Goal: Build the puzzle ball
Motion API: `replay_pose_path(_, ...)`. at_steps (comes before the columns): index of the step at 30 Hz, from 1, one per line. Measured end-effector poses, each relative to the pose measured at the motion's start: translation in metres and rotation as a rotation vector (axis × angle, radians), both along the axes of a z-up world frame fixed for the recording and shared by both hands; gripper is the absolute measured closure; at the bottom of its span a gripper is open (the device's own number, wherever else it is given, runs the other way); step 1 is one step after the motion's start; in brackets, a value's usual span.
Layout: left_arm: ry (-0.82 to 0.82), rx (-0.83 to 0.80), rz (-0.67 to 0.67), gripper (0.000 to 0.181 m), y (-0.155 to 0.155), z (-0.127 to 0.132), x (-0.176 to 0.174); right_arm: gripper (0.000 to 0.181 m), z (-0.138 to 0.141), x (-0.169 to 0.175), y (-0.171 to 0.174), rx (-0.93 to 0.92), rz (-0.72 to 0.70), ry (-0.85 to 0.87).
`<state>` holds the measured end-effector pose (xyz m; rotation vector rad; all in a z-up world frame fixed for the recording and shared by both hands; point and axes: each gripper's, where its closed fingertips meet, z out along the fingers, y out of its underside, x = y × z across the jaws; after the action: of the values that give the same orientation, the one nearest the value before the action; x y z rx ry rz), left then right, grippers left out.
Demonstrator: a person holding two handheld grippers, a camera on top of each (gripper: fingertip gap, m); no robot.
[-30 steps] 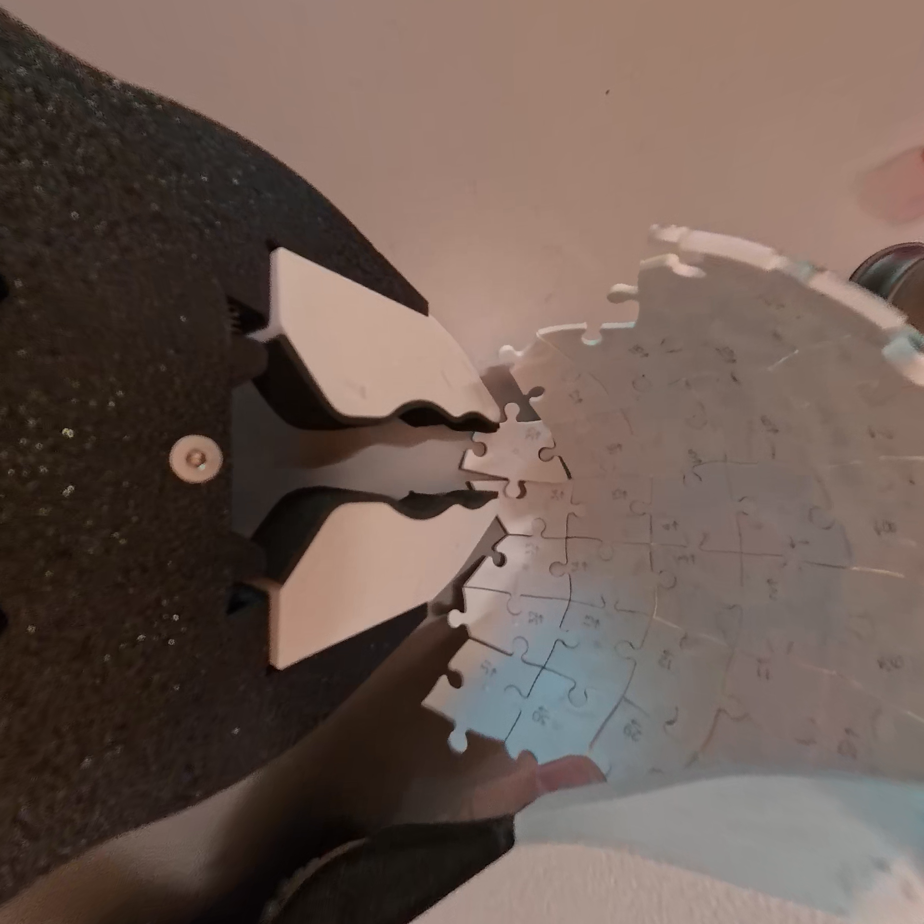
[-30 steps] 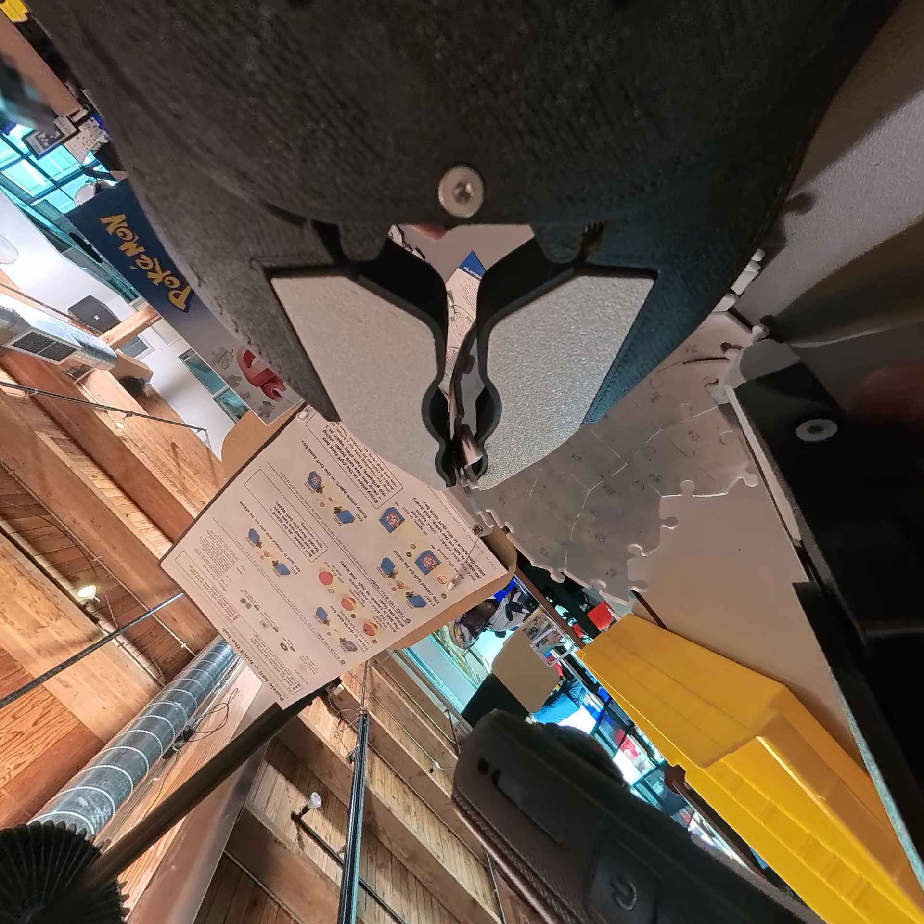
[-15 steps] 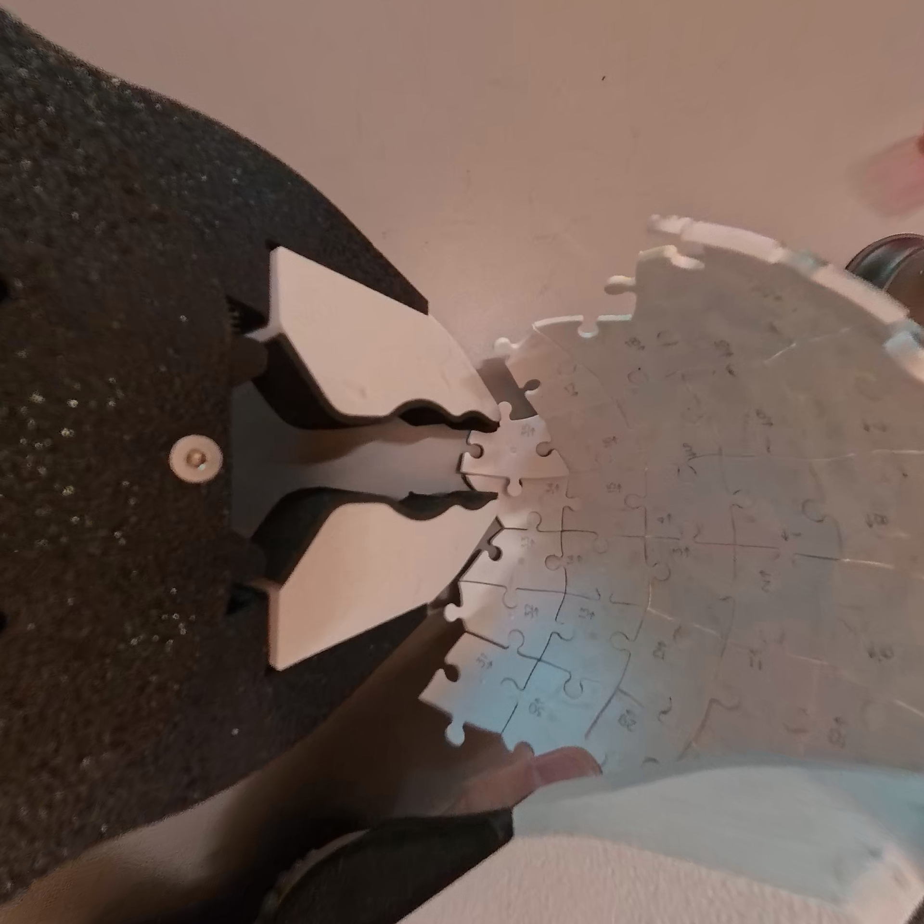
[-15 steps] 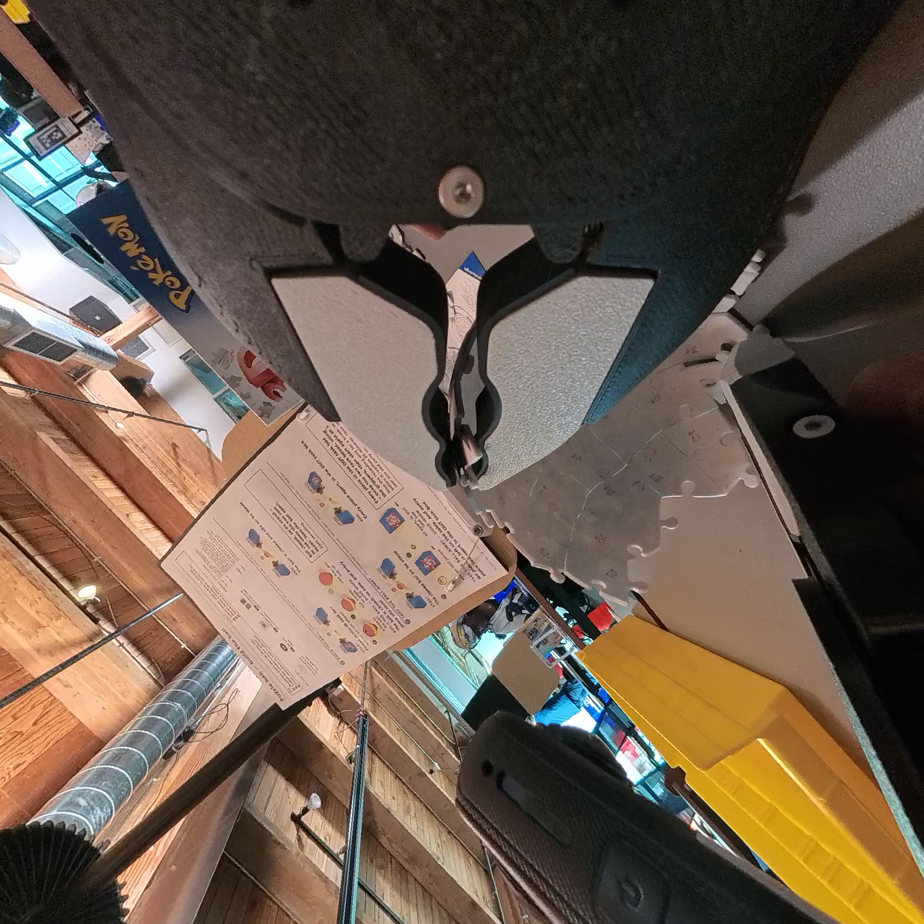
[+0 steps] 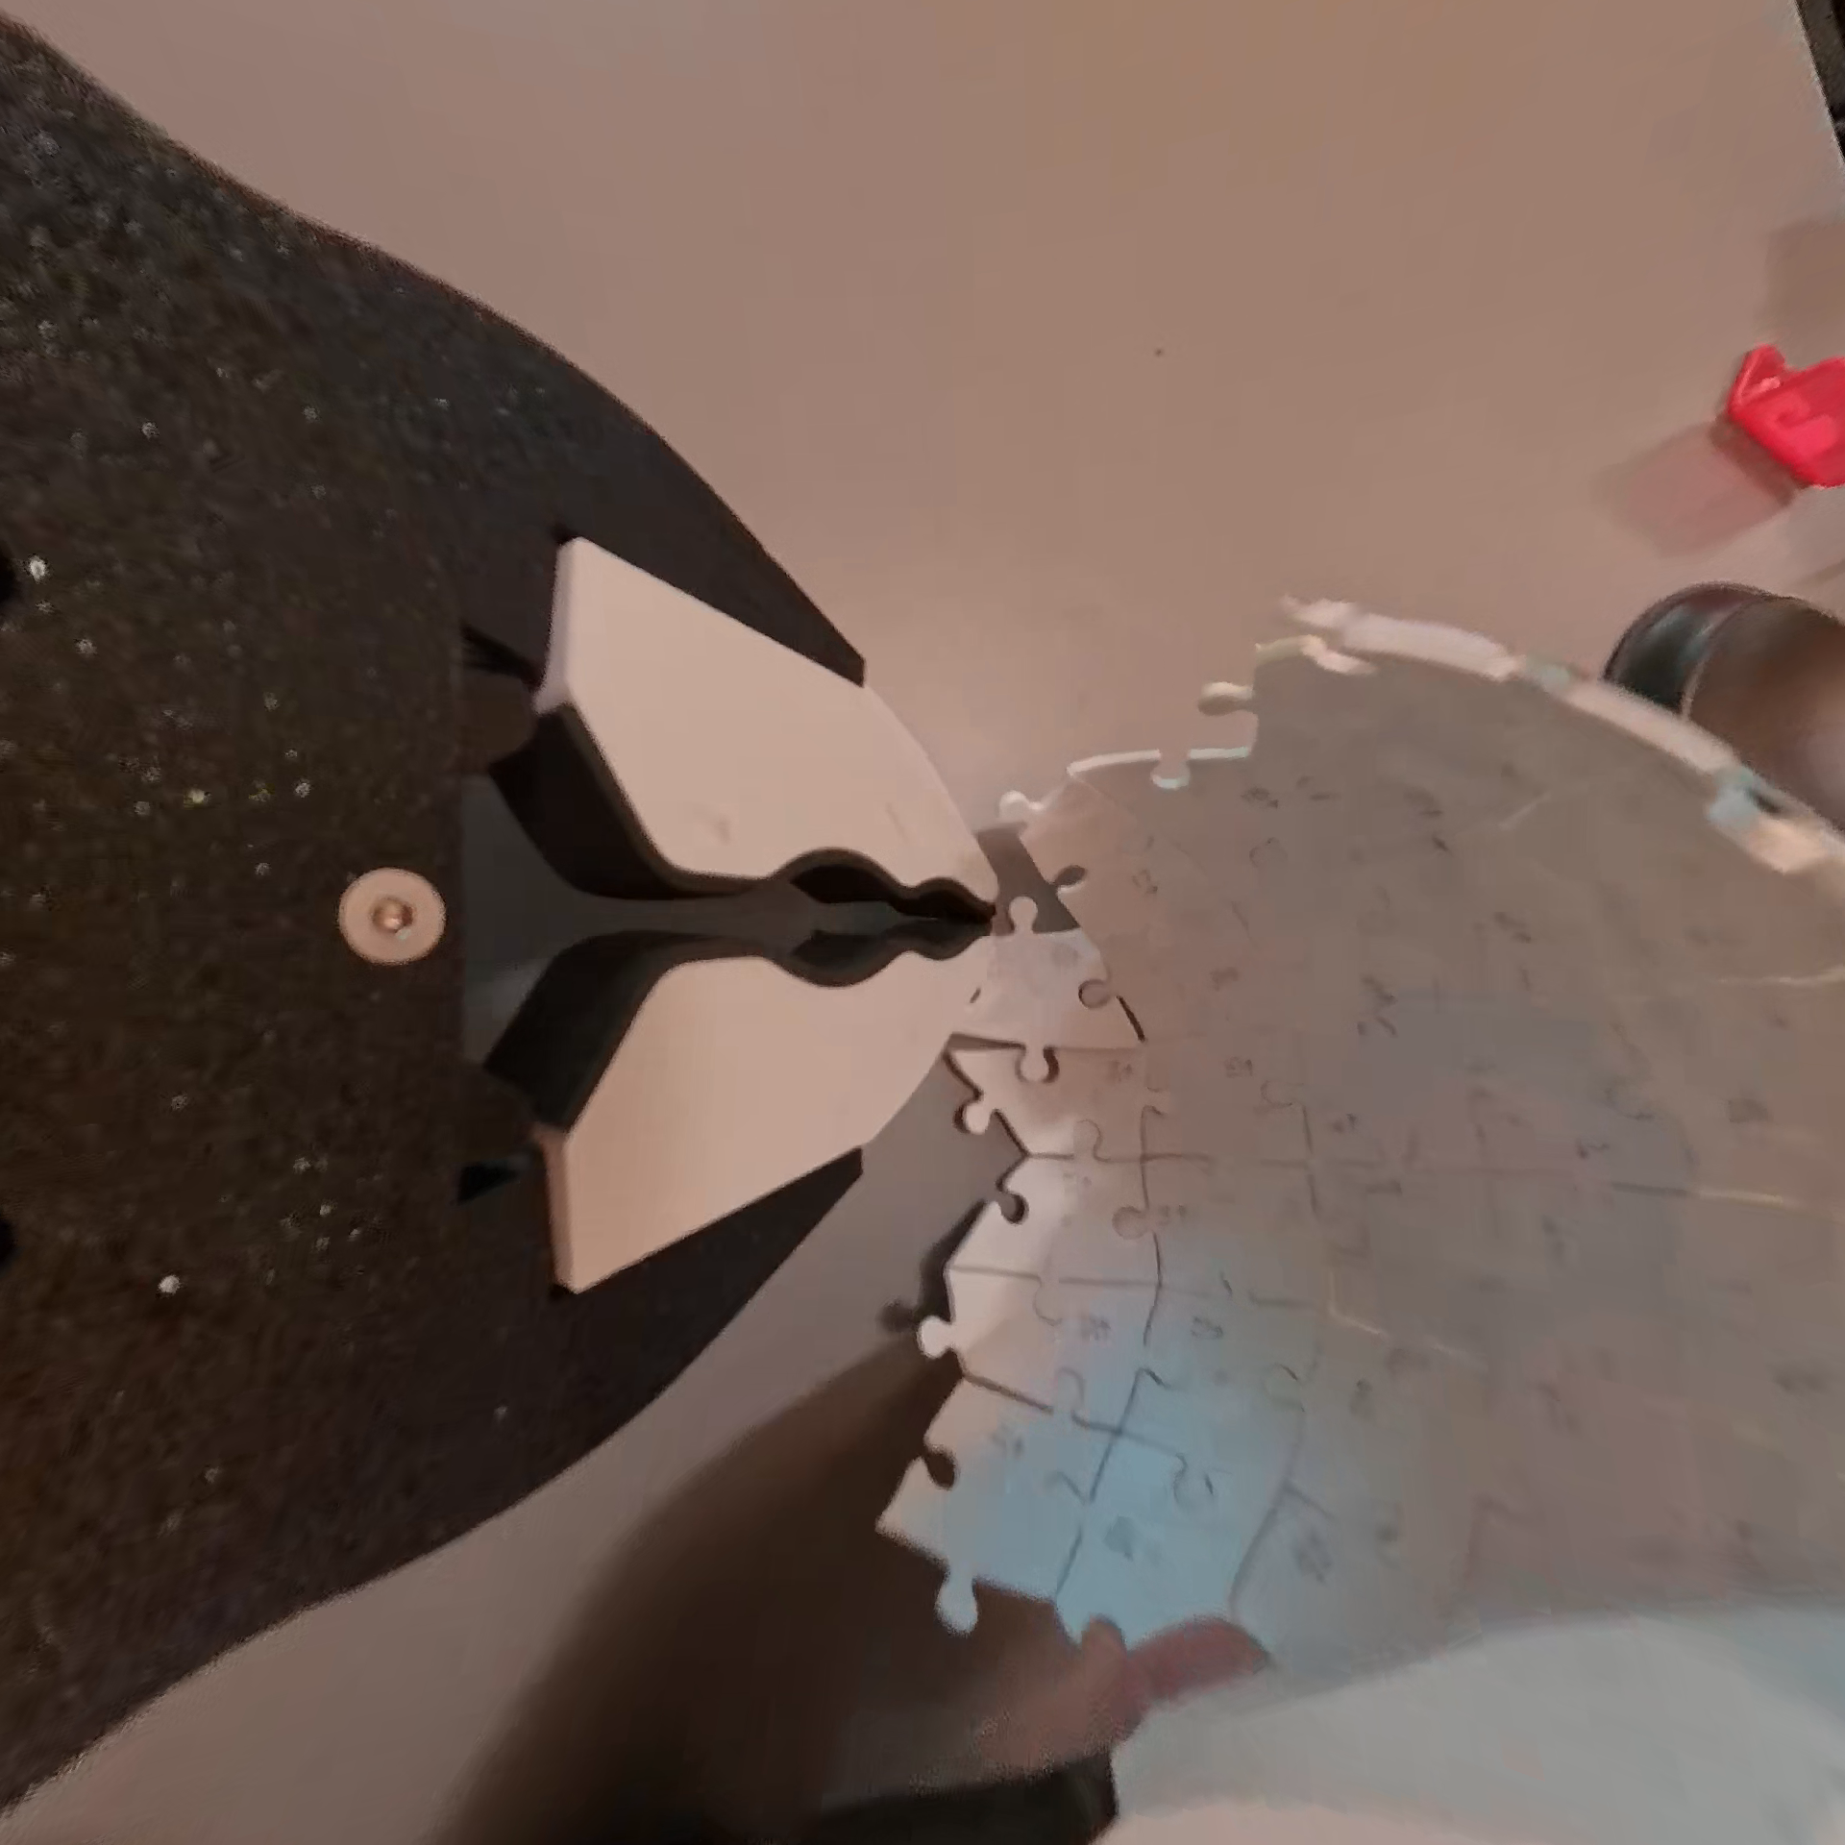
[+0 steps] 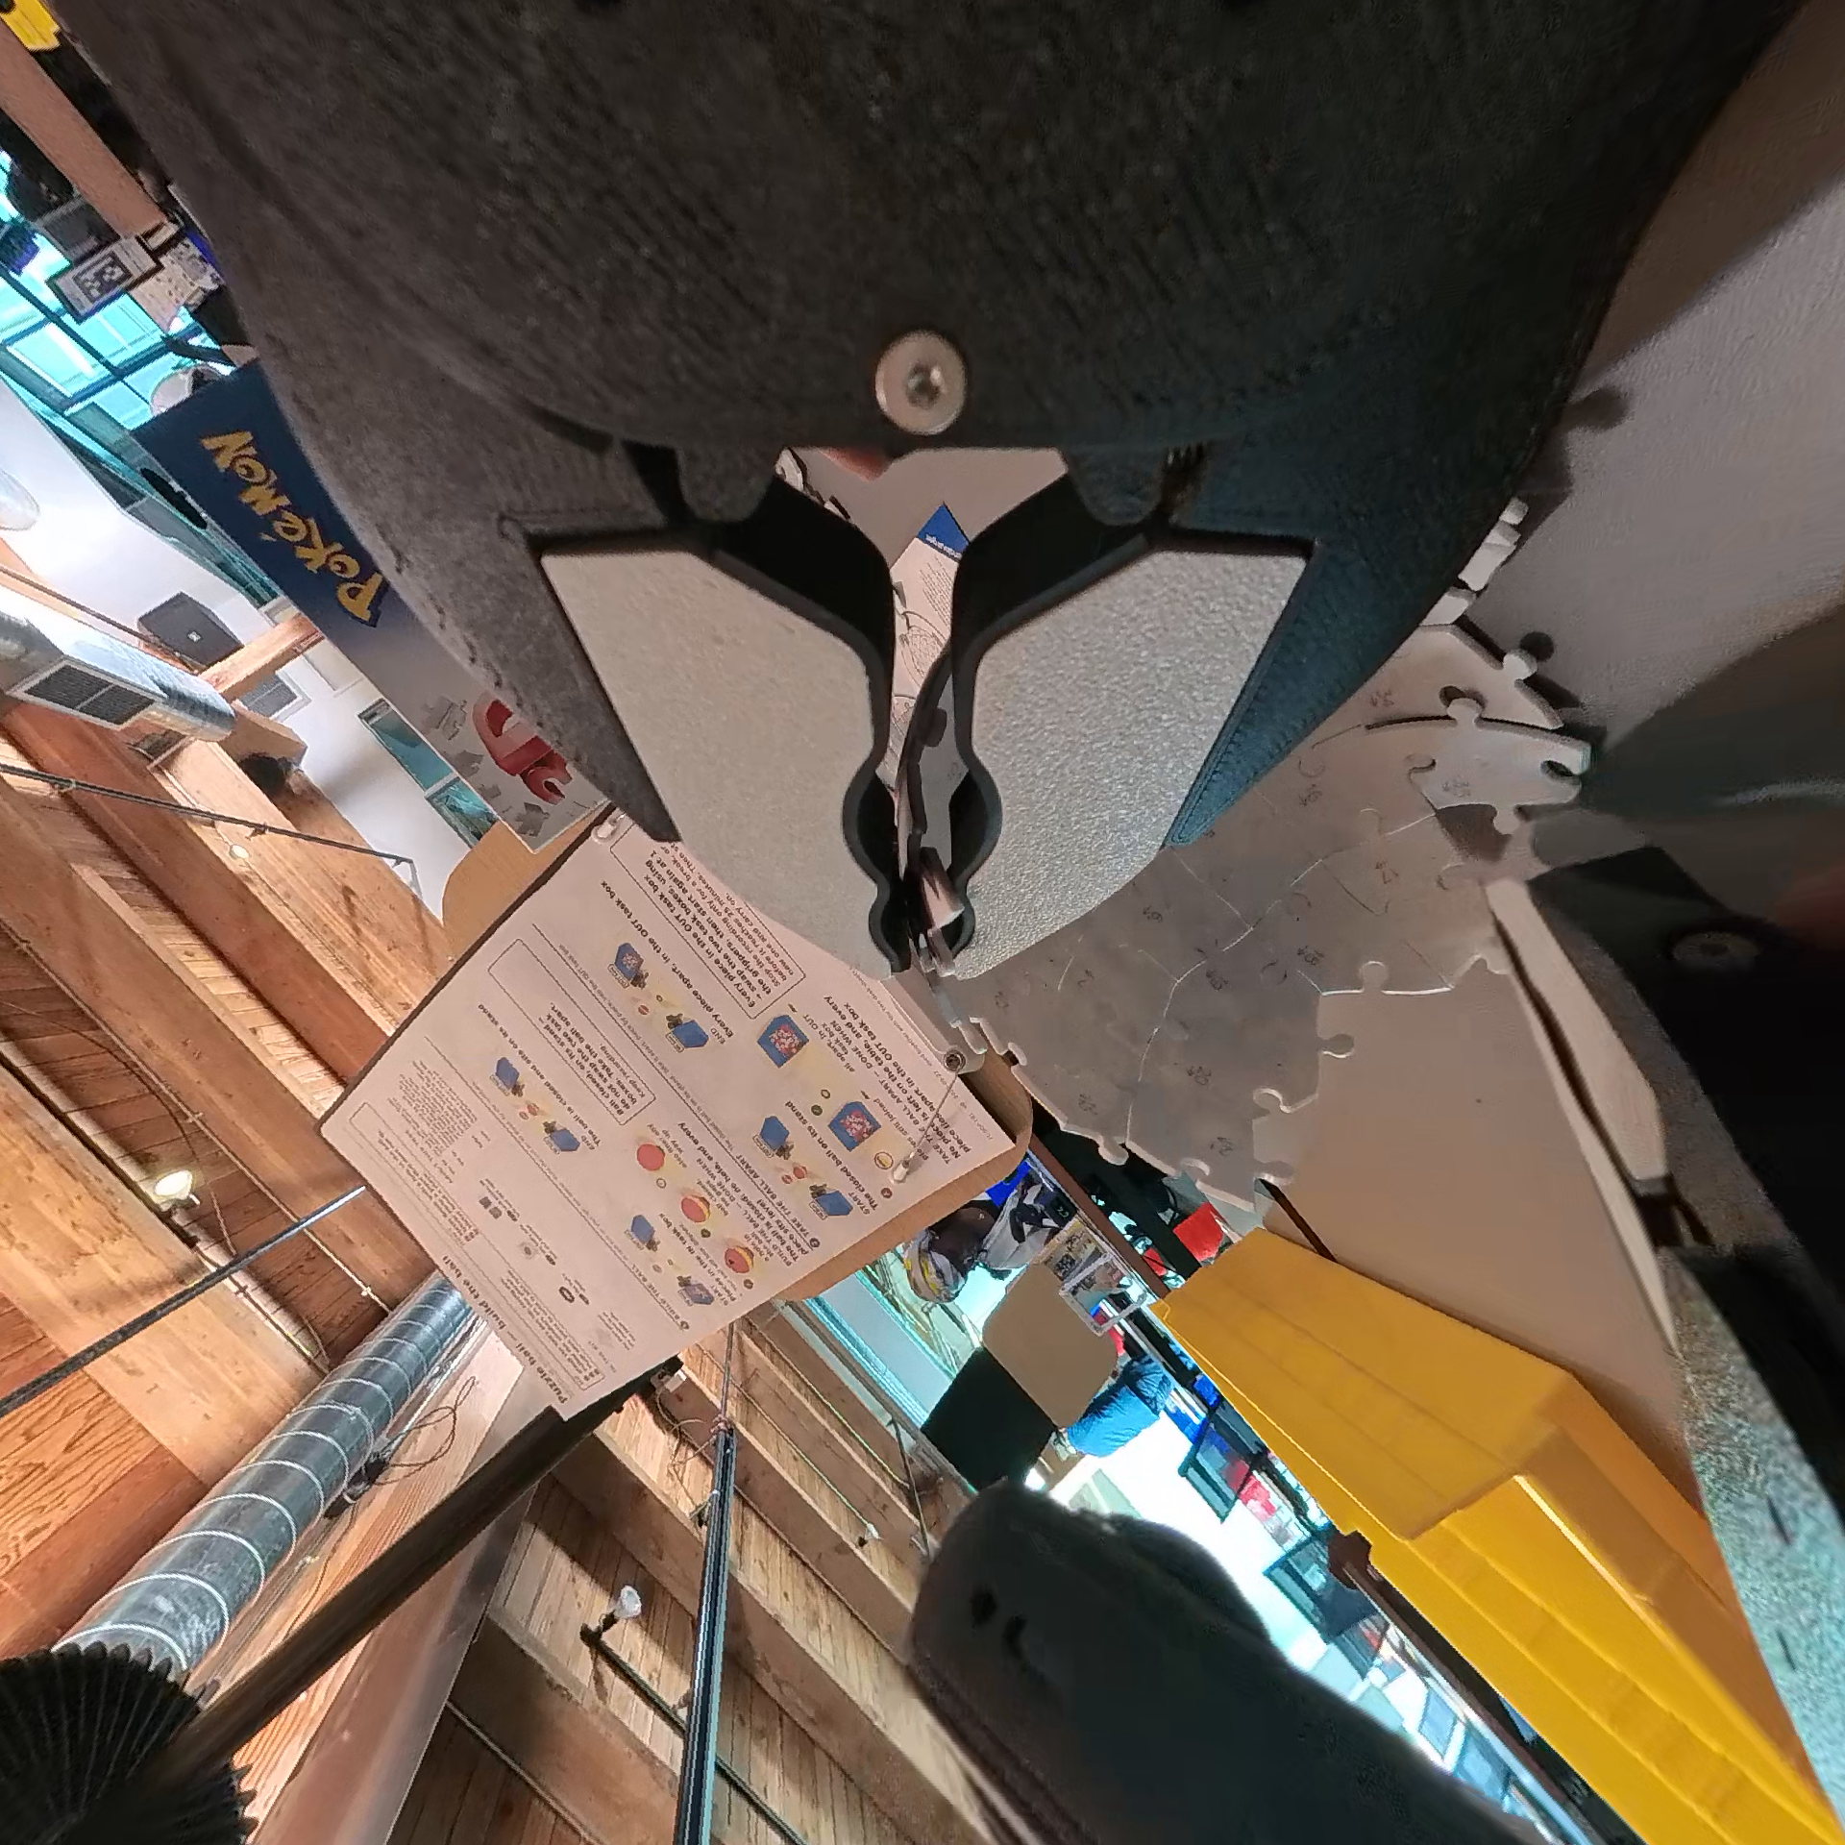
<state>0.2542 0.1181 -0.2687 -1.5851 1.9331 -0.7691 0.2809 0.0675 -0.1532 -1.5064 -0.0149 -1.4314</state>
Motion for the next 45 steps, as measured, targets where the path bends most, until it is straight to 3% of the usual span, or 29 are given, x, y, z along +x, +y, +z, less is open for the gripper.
replay_pose_path(33,-0.005,0.001,-0.012,0.181,-0.004,-0.001,0.001,0.175,0.0,0.0,0.0,0.0,-0.002,0.001)
replay_pose_path(38,-0.079,-0.01,-0.102,0.181,-0.02,0.011,0.007,0.176,0.0,0.0,0.0,0.0,-0.002,0.0)
replay_pose_path(45,-0.04,0.039,-0.137,0.181,-0.021,0.0,0.01,0.175,0.0,0.0,0.0,0.0,-0.001,0.001)
